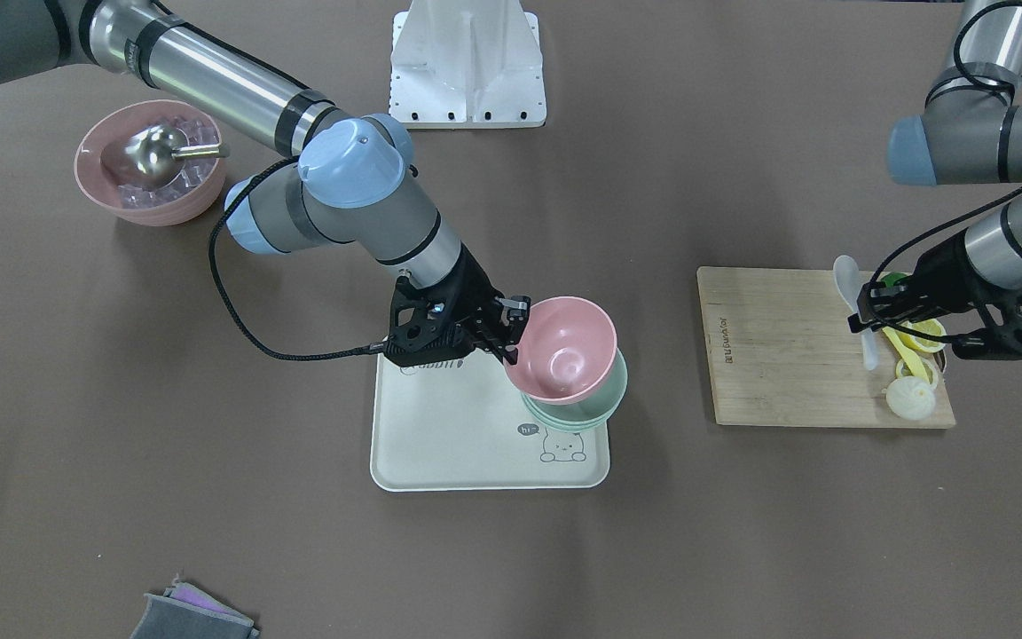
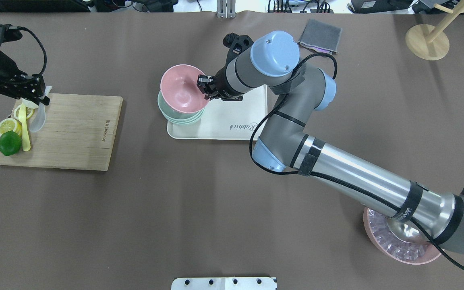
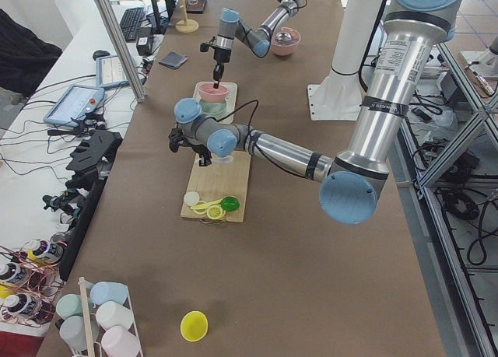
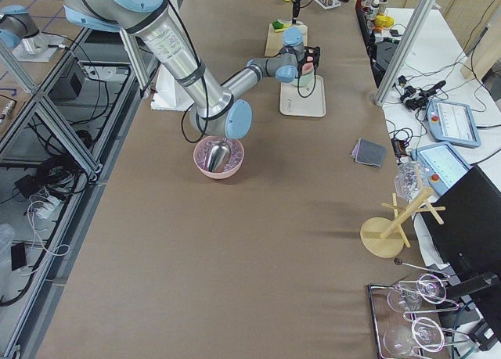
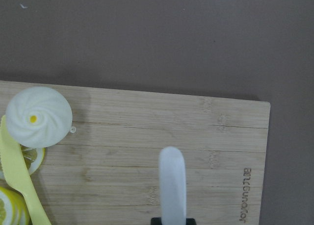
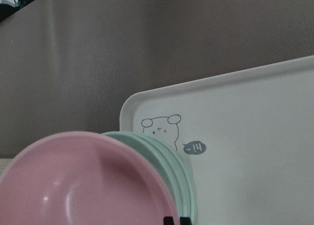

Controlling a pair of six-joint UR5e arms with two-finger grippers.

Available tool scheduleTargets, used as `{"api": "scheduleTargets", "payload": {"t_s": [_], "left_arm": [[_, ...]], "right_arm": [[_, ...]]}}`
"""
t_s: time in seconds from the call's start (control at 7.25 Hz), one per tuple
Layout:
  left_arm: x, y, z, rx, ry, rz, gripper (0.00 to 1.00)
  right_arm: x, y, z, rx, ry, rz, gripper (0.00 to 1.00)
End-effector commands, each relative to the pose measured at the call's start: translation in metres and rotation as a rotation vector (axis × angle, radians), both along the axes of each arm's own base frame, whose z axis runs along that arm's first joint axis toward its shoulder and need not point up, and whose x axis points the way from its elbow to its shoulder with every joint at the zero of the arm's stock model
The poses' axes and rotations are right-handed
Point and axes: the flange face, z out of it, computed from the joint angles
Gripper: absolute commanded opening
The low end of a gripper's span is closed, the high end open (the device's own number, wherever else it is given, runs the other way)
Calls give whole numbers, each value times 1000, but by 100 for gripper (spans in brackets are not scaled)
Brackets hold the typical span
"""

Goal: Stack pink bowl on green and place spoon
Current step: 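Lower the pink bowl onto the green bowl stack and release with the right gripper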

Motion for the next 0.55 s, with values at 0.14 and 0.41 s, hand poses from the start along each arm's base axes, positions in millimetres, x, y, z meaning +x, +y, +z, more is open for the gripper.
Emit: {"api": "scheduleTargets", "payload": {"t_s": [0.14, 0.41], "left_arm": [[1, -2, 8, -1, -8, -1, 0], [1, -2, 7, -3, -4, 1, 0]], "right_arm": [[-8, -4, -5, 2, 8, 9, 0], [-9, -5, -3, 1, 11, 14, 0]]}}
